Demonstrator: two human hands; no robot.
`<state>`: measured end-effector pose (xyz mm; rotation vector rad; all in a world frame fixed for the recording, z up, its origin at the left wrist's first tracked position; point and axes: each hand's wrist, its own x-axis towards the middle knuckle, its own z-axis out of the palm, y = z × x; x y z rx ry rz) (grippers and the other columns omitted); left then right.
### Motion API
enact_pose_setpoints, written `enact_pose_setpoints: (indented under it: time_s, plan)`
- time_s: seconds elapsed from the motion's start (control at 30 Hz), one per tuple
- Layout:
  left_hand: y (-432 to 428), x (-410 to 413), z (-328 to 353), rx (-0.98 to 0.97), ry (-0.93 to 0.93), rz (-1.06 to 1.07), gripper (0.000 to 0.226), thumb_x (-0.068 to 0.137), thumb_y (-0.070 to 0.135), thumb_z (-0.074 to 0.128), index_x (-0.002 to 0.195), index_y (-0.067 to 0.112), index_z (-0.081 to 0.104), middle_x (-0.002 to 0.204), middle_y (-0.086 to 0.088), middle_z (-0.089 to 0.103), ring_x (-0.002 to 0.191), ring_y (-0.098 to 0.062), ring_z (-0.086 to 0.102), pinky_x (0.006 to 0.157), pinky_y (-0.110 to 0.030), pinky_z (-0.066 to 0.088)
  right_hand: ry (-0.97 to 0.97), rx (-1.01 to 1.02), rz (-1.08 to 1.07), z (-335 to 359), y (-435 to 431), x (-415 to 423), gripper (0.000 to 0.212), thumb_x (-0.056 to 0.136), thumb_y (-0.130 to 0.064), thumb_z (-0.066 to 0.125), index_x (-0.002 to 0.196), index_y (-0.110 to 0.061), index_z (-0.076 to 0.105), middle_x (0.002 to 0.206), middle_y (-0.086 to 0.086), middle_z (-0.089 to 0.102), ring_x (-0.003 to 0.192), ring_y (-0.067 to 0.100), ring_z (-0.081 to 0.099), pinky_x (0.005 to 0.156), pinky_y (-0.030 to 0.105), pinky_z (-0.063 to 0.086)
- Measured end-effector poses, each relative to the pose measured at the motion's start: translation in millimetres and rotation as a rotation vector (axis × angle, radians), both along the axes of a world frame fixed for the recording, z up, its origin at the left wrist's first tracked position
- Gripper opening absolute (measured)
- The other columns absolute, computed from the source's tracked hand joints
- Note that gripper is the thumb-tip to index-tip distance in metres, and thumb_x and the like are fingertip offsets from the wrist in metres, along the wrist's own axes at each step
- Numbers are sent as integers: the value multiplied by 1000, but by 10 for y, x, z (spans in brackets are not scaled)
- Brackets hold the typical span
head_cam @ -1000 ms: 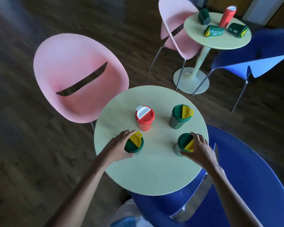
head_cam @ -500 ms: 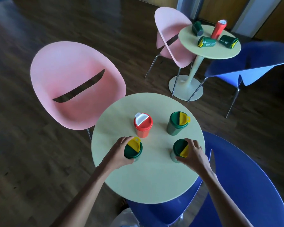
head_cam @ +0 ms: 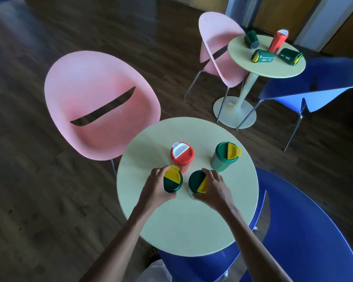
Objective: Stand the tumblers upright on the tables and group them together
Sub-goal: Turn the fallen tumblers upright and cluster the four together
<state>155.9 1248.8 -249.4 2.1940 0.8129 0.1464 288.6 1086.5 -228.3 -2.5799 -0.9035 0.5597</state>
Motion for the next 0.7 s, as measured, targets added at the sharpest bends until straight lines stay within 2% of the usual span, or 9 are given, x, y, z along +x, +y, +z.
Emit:
enact_pose_setpoints:
  time_s: [0.13, 0.3, 0.37, 0.43, 0.5, 0.6, 0.7]
  plan:
    - [-53, -24, -23, 31, -20, 28, 83, 59, 28, 75, 132, 40, 37, 120, 4, 43, 108, -17, 51, 80, -33, 53, -9, -17, 34, -45, 64, -31, 88, 66, -43, 76, 140, -24, 32, 137, 0, 40, 123, 21, 41, 81, 35, 50]
    - [-11, -70, -61, 22, 3, 5, 85, 61, 31, 76, 134, 41, 33, 123, 5, 41, 111, -14, 49, 80, -33, 53, 3, 17, 30, -112, 9, -29, 91, 67, -44, 76, 142, -22, 29, 140, 0, 38, 124, 20, 40, 84, 35, 50]
    - [45, -93, -70, 41, 25, -57, 89, 62, 31, 74, 138, 36, 29, 129, 3, 40, 116, -16, 47, 84, -33, 51, 28, 44, 3, -132, -37, -33, 96, 67, -45, 78, 144, -20, 26, 141, 1, 36, 126, 20, 40, 86, 36, 51]
    - [132, -115, -102, 72, 35, -126, 94, 63, 29, 73, 144, 23, 26, 141, 0, 37, 125, -19, 42, 94, -35, 46, 51, 74, -30, -149, -83, -45, 100, 66, -44, 79, 145, -19, 23, 142, 1, 36, 127, 20, 40, 88, 38, 50]
    - [213, -146, -133, 19, 36, -150, 95, 63, 26, 71, 146, 19, 24, 148, 0, 34, 131, -18, 38, 102, -34, 40, 75, 100, -54, -174, -123, -54, 100, 66, -43, 79, 145, -19, 23, 143, 1, 36, 128, 19, 40, 90, 38, 49]
    - [263, -173, -190, -89, -6, -152, 87, 66, 25, 68, 144, 22, 29, 146, 3, 38, 133, -14, 37, 105, -22, 34, 85, 122, -61, -208, -164, -69, 97, 69, -40, 78, 145, -19, 23, 144, 0, 36, 128, 19, 40, 90, 36, 48]
    - [257, -195, -233, -96, -66, -137, 82, 68, 28, 71, 142, 18, 36, 139, 3, 42, 129, -13, 39, 106, -25, 35, 76, 134, -62, -226, -169, -78, 93, 71, -39, 77, 145, -19, 24, 144, 1, 37, 127, 19, 41, 89, 36, 50]
